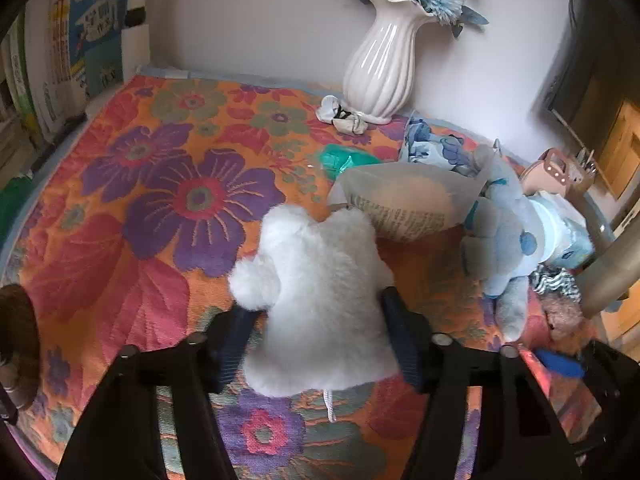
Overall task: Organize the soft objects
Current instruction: 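Grasp the white plush with the left gripper while the right grasps the pink packet, then carry the plush and pink packet to the tray and release both, then move both grippers back over the bed, then grasp the clear plastic bag with the left gripper while the right grasps the brown plush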
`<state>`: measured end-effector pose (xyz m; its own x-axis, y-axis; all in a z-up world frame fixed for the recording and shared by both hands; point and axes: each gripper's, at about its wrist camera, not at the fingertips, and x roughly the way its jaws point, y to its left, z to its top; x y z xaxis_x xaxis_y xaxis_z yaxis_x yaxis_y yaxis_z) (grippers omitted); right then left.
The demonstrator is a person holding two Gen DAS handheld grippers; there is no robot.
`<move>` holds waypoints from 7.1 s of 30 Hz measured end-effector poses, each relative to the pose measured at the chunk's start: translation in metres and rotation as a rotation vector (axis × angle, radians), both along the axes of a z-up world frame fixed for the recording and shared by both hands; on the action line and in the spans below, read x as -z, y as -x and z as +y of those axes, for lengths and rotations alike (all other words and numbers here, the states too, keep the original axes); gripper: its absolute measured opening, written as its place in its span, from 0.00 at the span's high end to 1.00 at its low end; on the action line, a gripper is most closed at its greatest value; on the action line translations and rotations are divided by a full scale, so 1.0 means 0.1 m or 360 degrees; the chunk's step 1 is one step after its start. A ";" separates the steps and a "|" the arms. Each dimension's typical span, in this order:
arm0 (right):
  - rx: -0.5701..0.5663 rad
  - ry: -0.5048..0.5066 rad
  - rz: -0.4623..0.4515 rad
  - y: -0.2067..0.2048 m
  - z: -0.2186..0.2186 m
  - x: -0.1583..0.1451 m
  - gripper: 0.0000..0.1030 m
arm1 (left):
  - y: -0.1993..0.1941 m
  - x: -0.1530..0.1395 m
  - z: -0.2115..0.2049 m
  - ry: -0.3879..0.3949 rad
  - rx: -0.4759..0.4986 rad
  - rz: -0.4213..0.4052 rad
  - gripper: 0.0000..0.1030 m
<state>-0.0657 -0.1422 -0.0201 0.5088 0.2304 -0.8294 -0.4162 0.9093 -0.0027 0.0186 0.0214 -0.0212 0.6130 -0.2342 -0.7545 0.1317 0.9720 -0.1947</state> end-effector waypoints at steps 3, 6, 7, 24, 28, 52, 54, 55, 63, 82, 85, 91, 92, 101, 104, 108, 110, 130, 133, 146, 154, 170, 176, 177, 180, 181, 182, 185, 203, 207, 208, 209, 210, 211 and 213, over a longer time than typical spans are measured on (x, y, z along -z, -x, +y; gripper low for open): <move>-0.0007 -0.0053 -0.0019 0.07 0.05 0.00 0.58 | 0.02 -0.02 -0.01 0.0001 0.0026 -0.0026 0.57; 0.0023 -0.0046 -0.0036 0.17 0.07 -0.03 0.61 | 0.05 -0.04 -0.02 -0.0015 0.0013 -0.0047 0.59; 0.0034 -0.0051 -0.0037 0.22 0.04 -0.04 0.62 | 0.07 -0.05 -0.02 -0.0024 0.0000 -0.0064 0.59; 0.0353 -0.0323 -0.0171 0.62 -0.77 -0.62 0.63 | 0.68 -0.53 -0.65 0.0050 0.0260 -0.0226 0.59; 0.0424 -0.0377 -0.0176 0.77 -1.00 -0.69 0.63 | 0.75 -0.60 -0.78 0.0061 0.0292 -0.0239 0.59; 0.0916 -0.0458 -0.0150 1.40 -2.47 -0.86 0.63 | 1.21 -0.76 -2.11 0.0366 0.0968 -0.0096 0.59; 0.0961 -0.0474 -0.0164 1.45 -2.63 -0.88 0.63 | 1.23 -0.79 -2.26 0.0366 0.1018 -0.0097 0.59; 0.0985 -0.0487 -0.0174 1.49 -2.71 -0.90 0.63 | 1.24 -0.81 -2.37 0.0360 0.1048 -0.0098 0.59; 0.1186 -0.0519 -0.0275 1.67 -3.35 -1.08 0.63 | 1.45 -0.94 -3.21 0.0337 0.1309 -0.0130 0.59; 0.1370 -0.0699 -0.0245 0.43 -4.83 -1.25 0.63 | 0.89 -1.16 -4.89 -0.0079 0.0790 -0.0412 0.59; 0.1366 -0.0750 -0.0153 0.23 -4.93 -1.07 0.63 | 0.73 -1.06 -4.99 -0.0115 0.0728 -0.0341 0.58; 0.1344 -0.0777 0.0030 -0.01 -4.96 -0.75 0.62 | 0.61 -0.90 -5.13 -0.0241 0.0690 -0.0304 0.47; 0.1343 -0.0784 0.0056 -0.03 -4.96 -0.71 0.61 | 0.61 -0.89 -5.13 -0.0243 0.0698 -0.0305 0.31; 0.1323 -0.0820 0.0022 0.08 -4.98 -0.80 0.43 | 0.89 -0.94 -5.16 -0.0200 0.0843 -0.0357 0.12; 0.1329 -0.0872 -0.0013 0.21 -5.00 -0.88 0.42 | 1.06 -0.99 -5.14 -0.0191 0.0898 -0.0405 0.12; 0.1358 -0.0910 -0.0073 0.44 -5.02 -1.03 0.42 | 1.23 -1.09 -5.05 -0.0126 0.1003 -0.0411 0.12; 0.1369 -0.0937 -0.0104 0.59 -5.02 -1.10 0.42 | 1.38 -1.20 -4.92 -0.0052 0.1073 -0.0414 0.12; 0.0902 -0.0779 -0.0256 1.47 -3.17 -1.44 0.42 | 1.11 -1.66 -1.86 0.0165 0.0809 -0.0186 0.12; 0.0705 -0.0767 -0.0244 1.36 -2.61 -1.48 0.42 | 0.94 -1.89 -1.20 0.0025 0.0607 -0.0351 0.11; 0.0634 -0.0301 0.0039 0.28 -0.87 -0.47 0.16 | 0.01 -0.58 -0.21 -0.0087 0.0320 -0.0192 0.05; 0.0774 -0.0252 0.0113 -0.16 -0.97 0.00 0.16 | -0.38 -0.21 -0.49 -0.0342 0.0375 -0.0187 0.05; 0.0776 -0.0090 0.0003 -0.23 -0.89 0.06 0.49 | -0.37 -0.21 -0.44 -0.0061 0.0460 -0.0151 0.64; 0.0761 -0.0107 0.0003 -0.16 -0.87 0.04 0.49 | -0.08 -0.26 -0.11 0.0180 0.0334 -0.0052 0.67; 0.0762 -0.0115 0.0004 -0.16 -0.87 0.04 0.49 | -0.02 -0.25 -0.06 0.0206 0.0312 -0.0033 0.67; 0.0759 -0.0110 0.0004 -0.15 -0.86 0.05 0.48 | 0.13 -0.19 0.00 0.0211 0.0279 0.0012 0.67; 0.0758 -0.0107 0.0003 -0.16 -0.86 0.05 0.48 | 0.18 -0.16 0.00 0.0202 0.0280 0.0023 0.68; 0.0757 -0.0105 0.0003 -0.16 -0.86 0.05 0.48 | 0.21 -0.15 0.00 0.0201 0.0280 0.0026 0.68; 0.0754 -0.0106 0.0002 -0.15 -0.86 0.05 0.48 | 0.28 -0.11 -0.01 0.0220 0.0306 0.0053 0.68; 0.0710 -0.0181 0.0015 -0.14 -0.88 0.05 0.42 | 0.43 -0.21 0.13 0.0205 0.0369 0.0096 0.21; 0.0705 -0.0185 0.0016 -0.15 -0.87 0.05 0.40 | 0.27 -0.21 -0.16 0.0064 0.0476 0.0077 0.21; 0.0705 -0.0192 0.0017 -0.15 -0.87 0.04 0.40 | 0.23 -0.20 -0.25 0.0020 0.0506 0.0063 0.21; 0.0704 -0.0198 0.0019 -0.15 -0.88 0.04 0.40 | 0.18 -0.19 -0.35 -0.0025 0.0538 0.0050 0.21; 0.0703 -0.0203 0.0020 -0.15 -0.88 0.04 0.40 | 0.15 -0.17 -0.41 -0.0054 0.0549 0.0047 0.21; 0.0702 -0.0204 0.0021 -0.15 -0.88 0.04 0.39 | 0.10 -0.14 -0.48 -0.0110 0.0542 0.0047 0.21; 0.0701 -0.0202 0.0021 -0.16 -0.88 0.04 0.39 | 0.04 -0.08 -0.54 -0.0179 0.0508 0.0033 0.25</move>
